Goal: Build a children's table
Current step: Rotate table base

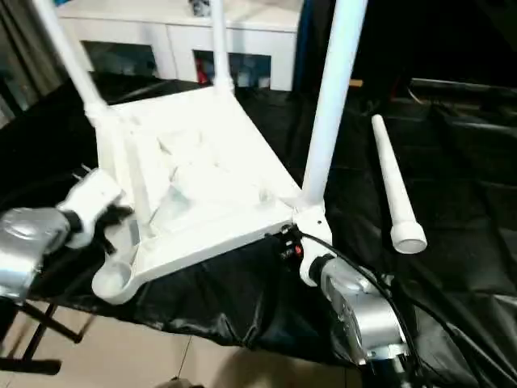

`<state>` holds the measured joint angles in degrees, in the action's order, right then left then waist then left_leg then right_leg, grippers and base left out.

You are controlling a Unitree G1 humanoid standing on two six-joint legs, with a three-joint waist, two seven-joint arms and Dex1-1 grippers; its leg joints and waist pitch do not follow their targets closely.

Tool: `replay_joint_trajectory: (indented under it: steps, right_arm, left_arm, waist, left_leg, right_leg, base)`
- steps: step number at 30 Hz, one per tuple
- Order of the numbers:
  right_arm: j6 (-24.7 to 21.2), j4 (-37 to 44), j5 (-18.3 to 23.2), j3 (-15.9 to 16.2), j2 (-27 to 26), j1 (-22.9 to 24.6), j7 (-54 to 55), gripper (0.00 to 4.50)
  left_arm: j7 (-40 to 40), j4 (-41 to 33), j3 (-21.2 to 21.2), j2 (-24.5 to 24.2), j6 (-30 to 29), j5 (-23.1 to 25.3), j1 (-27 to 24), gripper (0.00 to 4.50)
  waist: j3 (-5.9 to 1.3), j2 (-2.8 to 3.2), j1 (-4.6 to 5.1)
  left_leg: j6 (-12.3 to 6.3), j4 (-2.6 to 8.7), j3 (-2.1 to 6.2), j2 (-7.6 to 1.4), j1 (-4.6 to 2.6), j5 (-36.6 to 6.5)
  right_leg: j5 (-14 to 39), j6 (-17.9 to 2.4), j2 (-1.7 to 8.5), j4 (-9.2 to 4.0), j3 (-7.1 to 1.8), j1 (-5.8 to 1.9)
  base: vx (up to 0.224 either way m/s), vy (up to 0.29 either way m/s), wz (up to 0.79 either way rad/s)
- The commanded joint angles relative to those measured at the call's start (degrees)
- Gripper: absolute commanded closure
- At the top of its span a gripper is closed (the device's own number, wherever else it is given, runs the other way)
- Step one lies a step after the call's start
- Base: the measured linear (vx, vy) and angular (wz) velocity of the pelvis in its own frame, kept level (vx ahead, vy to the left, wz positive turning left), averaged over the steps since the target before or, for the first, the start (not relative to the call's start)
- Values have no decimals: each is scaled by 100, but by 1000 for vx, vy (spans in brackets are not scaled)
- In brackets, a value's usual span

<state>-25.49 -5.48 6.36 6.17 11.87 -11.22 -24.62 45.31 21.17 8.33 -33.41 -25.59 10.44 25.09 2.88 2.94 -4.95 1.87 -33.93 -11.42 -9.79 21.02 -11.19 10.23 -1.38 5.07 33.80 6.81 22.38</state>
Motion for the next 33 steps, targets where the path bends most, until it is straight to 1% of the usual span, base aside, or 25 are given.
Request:
replay_joint_trajectory:
  steps: [1,2,3,4,6,10,11,12,13,15,16,17,18,19,20,21,22,24,25,26,29,30,31,32,33]
  right_arm:
    - [122,-126,-36,-70,-76,-194,156,303]
    - [145,-201,-48,-94,-98,-255,186,312]
    - [163,-258,-61,-101,-110,-303,198,321]
    - [196,-319,-75,-98,-121,-349,203,330]
    - [219,-360,-81,-94,-125,-379,202,344]
    - [358,-740,-114,-31,-197,-663,192,379]
    - [423,-903,-141,0,-222,-762,186,386]
    - [524,-1163,-174,32,-264,-913,181,397]
    - [570,-1287,-187,40,-288,-983,181,409]
    - [606,-1410,-199,56,-312,-1062,168,416]
    - [616,-1433,-201,60,-314,-1076,163,428]
    - [638,-1488,-212,70,-331,-1113,169,428]
    - [638,-1488,-212,70,-331,-1113,169,439]
    - [666,-1549,-218,82,-354,-1158,168,446]
    - [733,-1655,-236,106,-412,-1218,165,446]
    - [754,-1687,-242,110,-427,-1236,162,446]
    - [775,-1718,-250,111,-440,-1252,158,446]
    - [802,-1745,-254,98,-454,-1249,167,446]
    - [824,-1742,-259,91,-456,-1216,168,446]
    - [824,-1742,-259,91,-456,-1216,168,446]
    - [819,-1691,-255,60,-465,-1117,195,446]
    - [819,-1689,-256,60,-465,-1113,195,446]
    - [814,-1664,-266,34,-482,-1076,246,446]
    - [812,-1659,-266,31,-484,-1071,254,446]
    - [773,-1621,-267,-11,-493,-1054,336,446]
  left_arm:
    - [293,189,344,-302,-131,294,44,450]
    - [397,182,424,-362,-172,326,28,450]
    - [446,174,445,-373,-200,318,20,450]
    - [450,193,443,-354,-220,294,25,450]
    - [440,215,437,-333,-228,275,35,450]
    - [1027,52,623,-259,-234,-21,43,450]
    - [1300,-163,685,-239,-310,-207,14,450]
    - [1646,-469,803,-210,-440,-417,-15,450]
    - [1777,-603,865,-193,-509,-485,-24,450]
    - [1858,-703,907,-130,-545,-556,-14,450]
    - [1867,-710,906,-114,-543,-566,-10,450]
    - [1882,-779,936,-39,-609,-601,17,450]
    - [1882,-779,936,-39,-609,-601,17,450]
    - [1875,-844,974,104,-692,-625,69,450]
    - [1759,-934,1091,515,-830,-678,204,450]
    - [1717,-932,1122,610,-840,-678,244,450]
    - [1680,-924,1150,684,-843,-675,278,450]
    - [1458,-724,1204,859,-721,-556,385,450]
    - [1346,-609,1240,1042,-693,-557,485,450]
    - [1346,-609,1240,1042,-693,-557,485,450]
    - [917,-307,1148,1509,-588,-594,696,450]
    - [899,-292,1145,1526,-579,-592,704,450]
    - [645,-66,1104,1769,-463,-541,799,450]
    - [616,-40,1100,1795,-449,-536,809,450]
    - [465,101,1086,1918,-342,-501,858,450]
  waist:
    - [-377,71,-25]
    - [-360,125,7]
    - [-364,105,17]
    - [-353,128,41]
    - [-354,111,57]
    - [-343,106,98]
    - [-351,106,95]
    - [-351,71,96]
    - [-361,87,93]
    - [-356,89,98]
    - [-356,88,94]
    - [-376,54,96]
    - [-382,62,93]
    - [-389,46,103]
    - [-394,37,93]
    - [-384,35,101]
    - [-390,72,69]
    - [-389,64,51]
    - [-390,99,49]
    - [-395,64,47]
    - [-407,118,64]
    - [-402,95,75]
    - [-413,126,64]
    - [-405,128,66]
    - [-411,108,74]
  left_leg:
    - [32,453,268,-393,-88,-1229]
    - [80,461,268,-383,-87,-1388]
    - [94,462,273,-383,-87,-1438]
    - [109,459,274,-372,-79,-1490]
    - [97,448,267,-368,-85,-1496]
    - [50,446,269,-372,-84,-1468]
    - [63,445,267,-380,-99,-1470]
    - [60,452,266,-389,-92,-1432]
    - [68,441,269,-391,-83,-1383]
    - [58,432,248,-386,-97,-1359]
    - [23,429,243,-378,-76,-1289]
    - [-16,420,242,-381,-66,-1152]
    - [-45,411,244,-377,-60,-1066]
    - [-101,400,235,-370,-48,-932]
    - [-149,382,225,-367,-50,-837]
    - [-169,381,213,-371,-46,-818]
    - [-162,373,218,-376,-61,-818]
    - [-156,371,224,-369,-54,-876]
    - [-165,368,228,-360,-41,-866]
    - [-162,367,227,-358,-39,-875]
    - [-197,350,231,-350,-29,-852]
    - [-222,346,220,-343,-25,-865]
    - [-220,347,239,-349,-21,-875]
    - [-225,343,232,-347,-37,-936]
    - [-232,347,240,-351,-20,-940]
  right_leg:
    - [905,-1019,498,-346,-414,-255]
    - [1002,-1028,484,-361,-407,-249]
    - [1031,-1046,491,-354,-407,-256]
    - [1109,-1079,500,-355,-411,-263]
    - [1206,-1074,506,-372,-415,-268]
    - [1535,-1050,507,-401,-414,-253]
    - [1519,-1071,513,-392,-419,-244]
    - [1472,-1110,512,-382,-422,-248]
    - [1406,-1156,530,-349,-426,-258]
    - [1315,-1211,507,-347,-429,-236]
    - [1230,-1204,502,-341,-429,-255]
    - [1061,-1213,508,-314,-428,-277]
    - [968,-1231,507,-300,-427,-281]
    - [839,-1264,504,-285,-423,-289]
    - [773,-1289,504,-283,-424,-288]
    - [789,-1312,506,-293,-427,-287]
    - [846,-1283,501,-310,-422,-279]
    - [916,-1236,494,-316,-413,-289]
    - [913,-1205,495,-316,-410,-298]
    - [911,-1176,492,-326,-406,-309]
    - [764,-1197,482,-326,-394,-315]
    - [776,-1195,475,-344,-391,-315]
    - [797,-1197,486,-331,-386,-332]
    - [859,-1171,475,-370,-377,-311]
    - [844,-1172,475,-354,-376,-333]
  base:
    - [0,0,0]
    - [0,0,0]
    - [0,0,0]
    - [0,0,0]
    - [0,0,0]
    - [0,0,0]
    - [0,0,0]
    - [0,0,0]
    - [0,0,0]
    - [0,0,0]
    - [0,0,0]
    - [0,0,0]
    - [0,0,0]
    - [0,0,0]
    - [0,0,0]
    - [0,0,0]
    - [0,0,0]
    - [0,0,0]
    - [0,0,0]
    - [0,0,0]
    - [0,0,0]
    - [0,0,0]
    - [0,0,0]
    - [0,0,0]
    - [0,0,0]
